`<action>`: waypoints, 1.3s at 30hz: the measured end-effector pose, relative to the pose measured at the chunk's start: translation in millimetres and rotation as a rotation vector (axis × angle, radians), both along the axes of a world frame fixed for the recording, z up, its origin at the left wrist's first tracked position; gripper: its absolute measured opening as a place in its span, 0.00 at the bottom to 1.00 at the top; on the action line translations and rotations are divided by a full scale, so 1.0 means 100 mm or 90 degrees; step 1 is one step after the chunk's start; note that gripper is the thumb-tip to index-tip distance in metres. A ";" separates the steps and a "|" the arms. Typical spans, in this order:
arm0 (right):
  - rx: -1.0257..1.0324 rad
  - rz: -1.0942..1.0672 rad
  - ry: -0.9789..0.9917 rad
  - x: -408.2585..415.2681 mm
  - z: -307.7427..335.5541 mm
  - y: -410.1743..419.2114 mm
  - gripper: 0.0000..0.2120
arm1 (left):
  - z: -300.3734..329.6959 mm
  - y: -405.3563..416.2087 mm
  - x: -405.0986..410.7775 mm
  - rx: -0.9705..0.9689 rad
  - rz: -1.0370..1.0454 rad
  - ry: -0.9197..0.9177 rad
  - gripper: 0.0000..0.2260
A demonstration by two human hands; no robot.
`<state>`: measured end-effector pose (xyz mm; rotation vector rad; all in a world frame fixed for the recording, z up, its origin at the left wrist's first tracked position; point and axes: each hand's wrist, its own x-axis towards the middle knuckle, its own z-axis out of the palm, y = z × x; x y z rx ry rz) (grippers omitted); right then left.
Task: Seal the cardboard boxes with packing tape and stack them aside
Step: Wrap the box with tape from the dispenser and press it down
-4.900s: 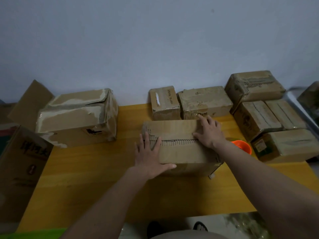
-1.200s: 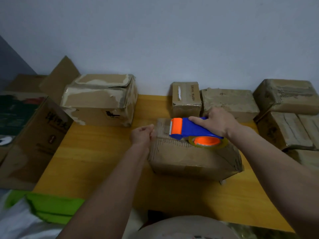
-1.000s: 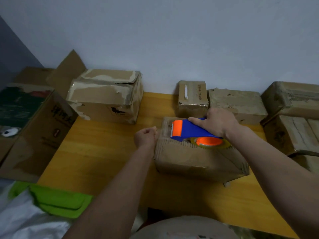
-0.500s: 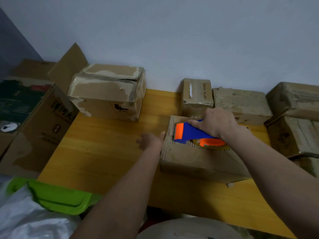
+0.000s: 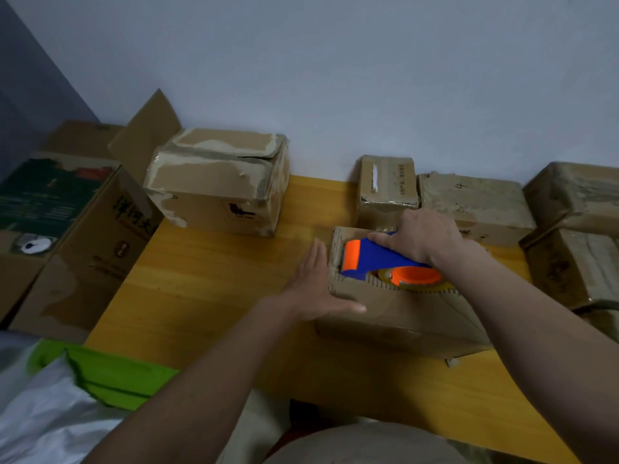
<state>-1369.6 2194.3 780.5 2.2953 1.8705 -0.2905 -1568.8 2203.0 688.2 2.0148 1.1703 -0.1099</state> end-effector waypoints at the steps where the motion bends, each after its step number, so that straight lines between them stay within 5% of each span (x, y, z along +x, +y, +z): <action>1: -0.002 -0.002 0.004 0.01 0.01 0.00 0.31 | -0.01 0.03 0.02 0.063 -0.062 0.026 0.65; 10: -0.007 -0.020 0.053 0.10 0.05 -0.06 0.31 | -0.07 0.07 0.13 0.222 -0.219 0.282 0.65; 15: -0.028 -0.039 0.065 0.25 0.05 -0.16 0.32 | -0.05 0.05 0.17 0.206 -0.232 0.294 0.63; 26: -0.032 -0.033 -0.112 0.77 0.11 -0.44 0.33 | 0.05 -0.03 0.27 0.165 -0.208 0.274 0.66; 33: -0.030 -0.037 -0.097 0.75 0.14 -0.47 0.31 | 0.01 -0.25 0.62 0.316 -0.316 0.254 0.64; 39: -0.006 -0.050 -0.054 0.81 0.13 -0.49 0.30 | -0.09 -0.28 0.67 0.314 -0.255 0.259 0.60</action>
